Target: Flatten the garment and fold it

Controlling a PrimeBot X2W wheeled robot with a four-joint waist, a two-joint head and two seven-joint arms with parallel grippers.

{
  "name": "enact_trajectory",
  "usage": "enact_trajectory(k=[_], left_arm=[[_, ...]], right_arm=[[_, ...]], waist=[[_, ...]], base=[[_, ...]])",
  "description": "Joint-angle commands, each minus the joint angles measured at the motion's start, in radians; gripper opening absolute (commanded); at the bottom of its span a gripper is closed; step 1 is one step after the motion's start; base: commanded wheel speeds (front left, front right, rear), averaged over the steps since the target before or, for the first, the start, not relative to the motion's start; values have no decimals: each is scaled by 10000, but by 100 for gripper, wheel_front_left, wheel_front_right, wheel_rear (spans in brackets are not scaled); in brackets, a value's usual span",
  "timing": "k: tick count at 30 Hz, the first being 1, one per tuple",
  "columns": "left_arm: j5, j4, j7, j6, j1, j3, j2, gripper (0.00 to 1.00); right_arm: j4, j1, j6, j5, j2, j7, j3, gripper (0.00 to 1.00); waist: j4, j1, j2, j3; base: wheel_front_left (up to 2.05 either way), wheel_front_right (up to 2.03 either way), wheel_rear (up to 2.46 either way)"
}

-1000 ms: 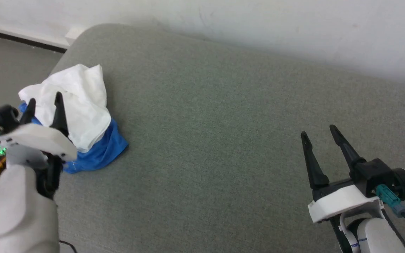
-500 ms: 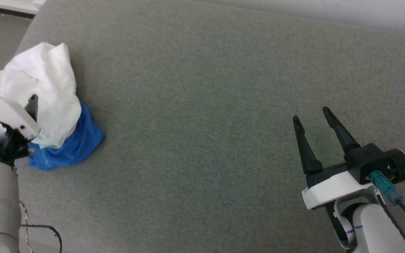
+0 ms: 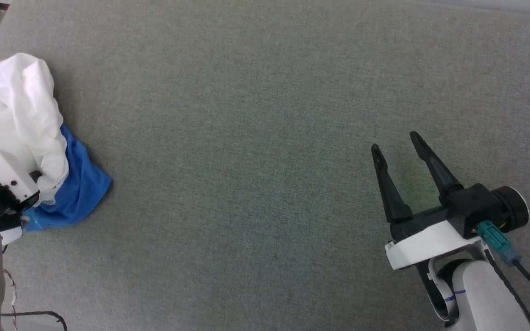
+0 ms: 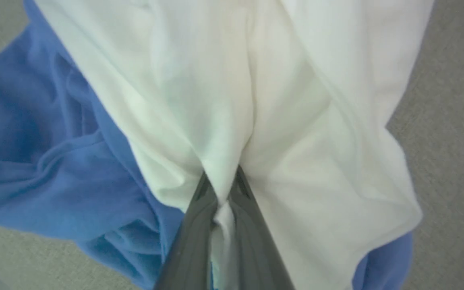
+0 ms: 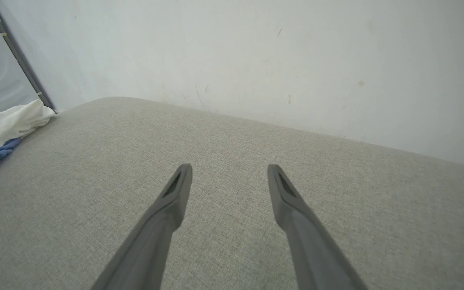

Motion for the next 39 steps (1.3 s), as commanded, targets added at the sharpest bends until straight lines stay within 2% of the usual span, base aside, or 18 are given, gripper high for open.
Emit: enact_trajectory(k=[1, 5, 10, 20, 23, 30, 39], left_arm=[[91, 232, -156, 18, 284, -147, -39, 0], [447, -118, -1345, 335, 75, -368, 221, 0], [1023, -788, -3372, 673, -373, -753, 406, 0], [2267, -1942, -7367, 698, -1178, -1763, 623, 0], [2488, -2429, -7707, 636, -1454, -1963, 537, 0], [2749, -3988, -7783, 503, -1626, -2184, 59, 0], [2279, -5621, -7786, 251, -1130, -2603, -1823, 0]], right_arm=[[63, -89, 52, 84, -24, -91, -11, 100], [281, 1, 52, 230, -24, -204, -49, 100], [572, 165, 52, 513, -24, -452, -191, 100], [814, 620, 52, 971, -24, -841, -634, 100], [775, 803, 52, 1036, -24, -893, -870, 100], [610, 1130, 52, 1050, -24, -930, -1286, 100], [179, 1584, 52, 1071, -24, -721, -1740, 100]], waist=[[17, -1, 0, -160], [90, -1, 0, -571], [212, -1, 0, -1344], [35, -1, 0, -2870], [-129, -1, 0, -3227], [-694, -1, 0, -3817], [-1885, -1, 0, -4267]], base=[[0, 0, 0], [0, 0, 0], [0, 0, 0], [0, 0, 0], [0, 0, 0], [0, 0, 0], [0, 0, 0]])
